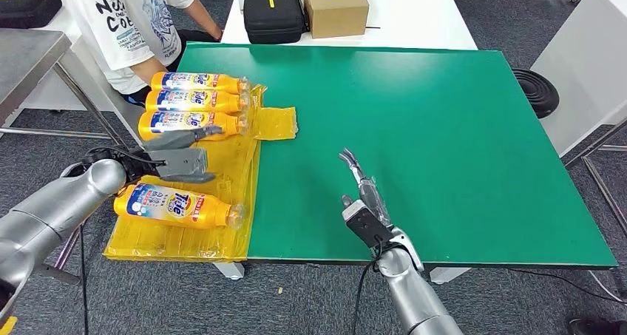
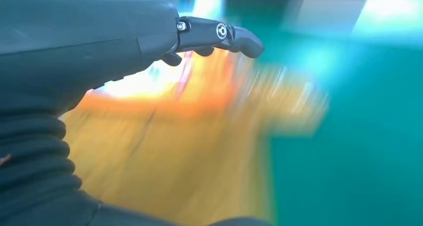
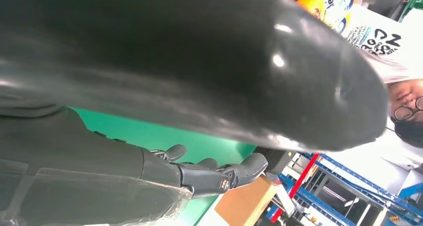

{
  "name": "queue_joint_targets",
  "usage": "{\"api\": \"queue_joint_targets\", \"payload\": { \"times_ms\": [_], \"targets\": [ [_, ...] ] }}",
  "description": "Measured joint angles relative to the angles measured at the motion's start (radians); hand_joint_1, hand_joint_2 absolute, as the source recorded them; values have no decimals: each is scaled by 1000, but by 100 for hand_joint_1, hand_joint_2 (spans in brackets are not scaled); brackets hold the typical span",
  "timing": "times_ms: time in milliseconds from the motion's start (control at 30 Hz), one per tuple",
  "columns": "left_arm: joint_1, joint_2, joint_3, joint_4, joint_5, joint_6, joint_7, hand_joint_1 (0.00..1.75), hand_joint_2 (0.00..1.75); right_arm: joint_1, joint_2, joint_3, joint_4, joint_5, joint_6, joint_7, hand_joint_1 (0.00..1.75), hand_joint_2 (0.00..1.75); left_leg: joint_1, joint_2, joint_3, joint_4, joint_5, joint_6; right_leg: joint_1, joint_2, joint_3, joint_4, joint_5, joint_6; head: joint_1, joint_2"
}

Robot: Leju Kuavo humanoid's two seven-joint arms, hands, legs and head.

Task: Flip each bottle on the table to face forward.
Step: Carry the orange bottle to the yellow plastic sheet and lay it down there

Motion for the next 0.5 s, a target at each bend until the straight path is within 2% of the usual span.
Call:
{"api": "queue_joint_targets", "payload": {
  "times_ms": [33,133,167,233,333,400,467,500],
  "targets": [
    [25,-14,41,-15,8,88,-36,16,175,8,1,-2,-9,-2,-2,0,0,44,0,0,0,0,0,0,-1,0,0,0,0,0,0,0],
    [130,-64,163,-78,-10,285,-124,147,175,35,6,-8,-47,-14,-12,0,2,175,-1,1,0,0,-1,0,-1,1,0,0,0,0,0,0],
    [169,-82,199,-102,-19,328,-147,175,175,43,8,-9,-60,-22,-18,0,3,175,-1,1,0,0,-1,0,-1,1,-1,0,0,0,0,0],
    [255,-125,271,-161,-12,404,-208,175,175,61,14,-12,-92,-53,-47,0,7,175,-2,1,0,0,-2,0,-2,2,-1,-1,-1,1,0,0],
    [410,-214,391,-279,19,487,-294,175,175,96,26,-13,-160,-106,-106,-1,7,175,-3,1,0,0,-4,1,-3,2,-1,-1,-2,3,0,0],
    [487,-262,443,-343,19,505,-305,175,175,111,32,-14,-194,-114,-116,-1,7,175,-3,1,-1,0,-4,1,-3,2,-1,-1,-3,3,0,0],
    [531,-290,476,-386,19,510,-304,175,175,122,37,-14,-217,-114,-116,-1,7,175,-3,1,0,0,-5,1,-3,2,-1,-1,-3,3,0,0],
    [544,-299,490,-402,19,511,-303,175,175,127,38,-14,-226,-114,-116,-1,49,175,-2,1,0,0,-5,1,-2,2,-1,-1,-3,3,0,0]
  ]
}}
